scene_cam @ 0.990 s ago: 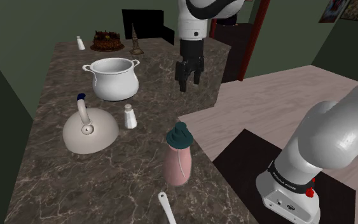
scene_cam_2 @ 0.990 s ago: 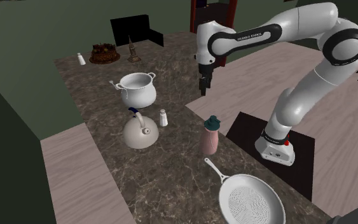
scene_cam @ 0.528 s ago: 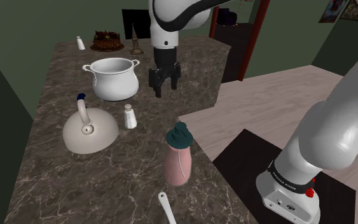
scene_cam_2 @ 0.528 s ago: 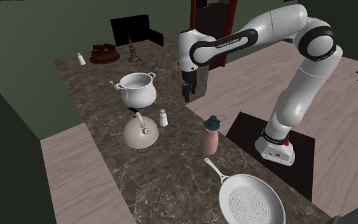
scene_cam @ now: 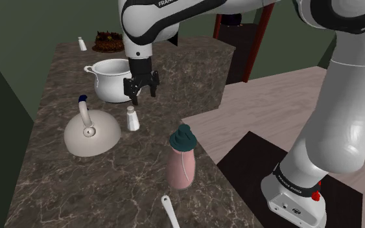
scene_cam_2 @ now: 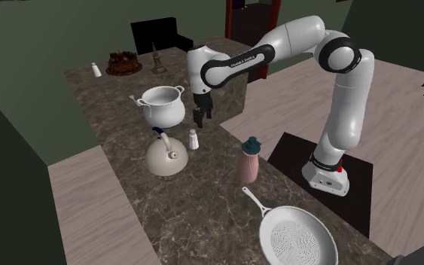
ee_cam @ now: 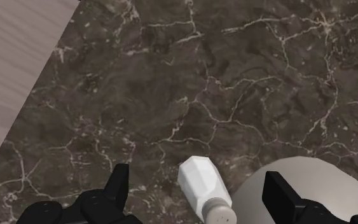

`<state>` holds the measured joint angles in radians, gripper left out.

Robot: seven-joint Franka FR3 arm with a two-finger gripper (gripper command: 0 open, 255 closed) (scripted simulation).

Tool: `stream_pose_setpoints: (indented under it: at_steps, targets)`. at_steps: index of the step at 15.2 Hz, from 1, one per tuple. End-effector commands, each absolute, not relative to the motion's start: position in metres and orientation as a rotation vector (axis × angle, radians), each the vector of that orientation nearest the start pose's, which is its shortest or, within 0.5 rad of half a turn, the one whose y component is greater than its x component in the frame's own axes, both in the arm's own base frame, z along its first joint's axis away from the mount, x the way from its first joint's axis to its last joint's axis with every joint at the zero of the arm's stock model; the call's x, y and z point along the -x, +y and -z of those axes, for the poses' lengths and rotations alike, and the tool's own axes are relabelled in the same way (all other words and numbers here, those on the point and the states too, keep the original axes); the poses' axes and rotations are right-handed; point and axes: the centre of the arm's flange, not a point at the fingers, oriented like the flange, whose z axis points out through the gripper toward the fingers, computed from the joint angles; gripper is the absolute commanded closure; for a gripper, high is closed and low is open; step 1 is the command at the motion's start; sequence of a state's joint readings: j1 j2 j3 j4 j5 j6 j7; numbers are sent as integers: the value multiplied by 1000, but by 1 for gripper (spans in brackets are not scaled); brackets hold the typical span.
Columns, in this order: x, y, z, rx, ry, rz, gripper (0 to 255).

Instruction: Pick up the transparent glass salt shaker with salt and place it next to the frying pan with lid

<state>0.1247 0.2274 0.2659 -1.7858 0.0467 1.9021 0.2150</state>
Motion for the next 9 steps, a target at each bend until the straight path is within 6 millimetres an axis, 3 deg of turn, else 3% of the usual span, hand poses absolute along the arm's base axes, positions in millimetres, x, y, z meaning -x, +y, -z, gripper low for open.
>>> stream_pose_setpoints:
  at_steps: [1, 4, 9]
  targets:
    - [-586, 243, -412, 3058, -235, -197, 0]
    - [-609, 261, -401, 3058, -234, -196, 0]
    - [-605, 263, -375, 3058, -234, -196, 0]
